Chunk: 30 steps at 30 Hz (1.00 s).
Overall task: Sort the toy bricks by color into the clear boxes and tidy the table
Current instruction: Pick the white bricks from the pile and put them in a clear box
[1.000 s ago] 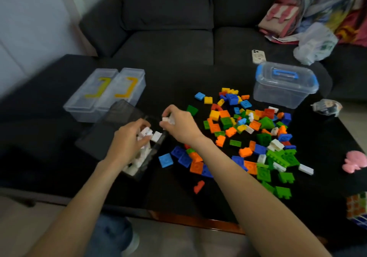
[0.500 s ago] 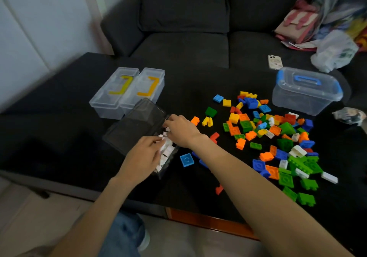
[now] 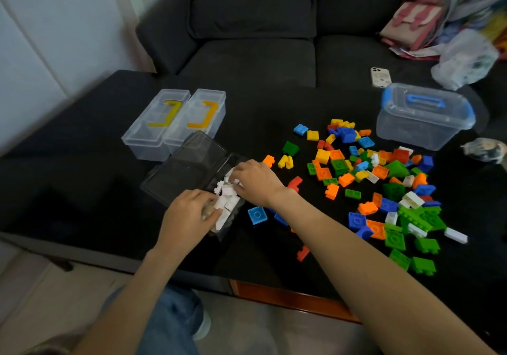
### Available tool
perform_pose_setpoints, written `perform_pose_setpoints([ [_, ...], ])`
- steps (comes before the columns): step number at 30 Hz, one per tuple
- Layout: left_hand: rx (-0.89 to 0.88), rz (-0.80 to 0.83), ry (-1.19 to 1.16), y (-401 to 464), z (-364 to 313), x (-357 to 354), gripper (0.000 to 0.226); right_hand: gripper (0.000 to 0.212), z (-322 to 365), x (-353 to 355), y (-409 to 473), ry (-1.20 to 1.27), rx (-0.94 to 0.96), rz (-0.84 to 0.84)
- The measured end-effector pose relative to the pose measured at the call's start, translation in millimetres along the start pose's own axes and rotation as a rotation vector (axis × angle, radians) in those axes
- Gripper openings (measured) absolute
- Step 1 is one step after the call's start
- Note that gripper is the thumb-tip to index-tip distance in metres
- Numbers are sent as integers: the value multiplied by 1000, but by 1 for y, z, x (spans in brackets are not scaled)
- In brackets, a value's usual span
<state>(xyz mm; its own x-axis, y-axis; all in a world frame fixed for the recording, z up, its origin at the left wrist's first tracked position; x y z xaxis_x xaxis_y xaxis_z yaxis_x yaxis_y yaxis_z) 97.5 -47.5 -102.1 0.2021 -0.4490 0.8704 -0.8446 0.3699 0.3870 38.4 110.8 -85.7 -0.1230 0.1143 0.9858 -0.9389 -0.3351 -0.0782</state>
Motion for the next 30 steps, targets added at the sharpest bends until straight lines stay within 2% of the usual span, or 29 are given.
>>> perform_pose_setpoints([
  [8,-33,34,142,8,-8,-4,17,32,-6,7,-17,118,26,-20],
  [11,-51,7,124,18,-28,3,17,28,-16,26,-34,200,57,-142],
  [14,-221,-17,34,45,-68,3,19,26,-47,52,-71,248,32,-284],
  [17,-361,12,-123,79,-114,-16,28,25,-100,59,-121,296,-125,-372],
  [20,-409,102,-255,111,-162,-52,24,22,-169,47,-171,321,-400,-426],
  [22,-430,203,-292,131,-192,-84,25,25,-216,34,-200,324,-594,-409],
  [24,-442,332,-281,147,-213,-115,30,31,-249,23,-215,290,-730,-313],
  [27,-471,456,-245,167,-239,-152,38,40,-277,14,-214,283,-762,-188],
  [30,-530,472,-105,183,-253,-174,44,37,-284,11,-198,266,-755,-122],
])
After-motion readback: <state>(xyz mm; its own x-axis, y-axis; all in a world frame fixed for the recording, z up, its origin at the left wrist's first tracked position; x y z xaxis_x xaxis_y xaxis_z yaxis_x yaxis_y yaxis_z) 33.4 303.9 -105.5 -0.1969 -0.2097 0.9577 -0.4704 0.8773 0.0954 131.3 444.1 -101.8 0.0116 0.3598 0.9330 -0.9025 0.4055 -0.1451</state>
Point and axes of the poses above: each hand's wrist, its own y-axis towards the middle knuckle, its own x-axis out of the back of the hand, z = x × y, the point moved 3 cm from there along y, towards the middle knuckle, and after that the axes turned 7 degrees about -x, right-handed, at the moved point
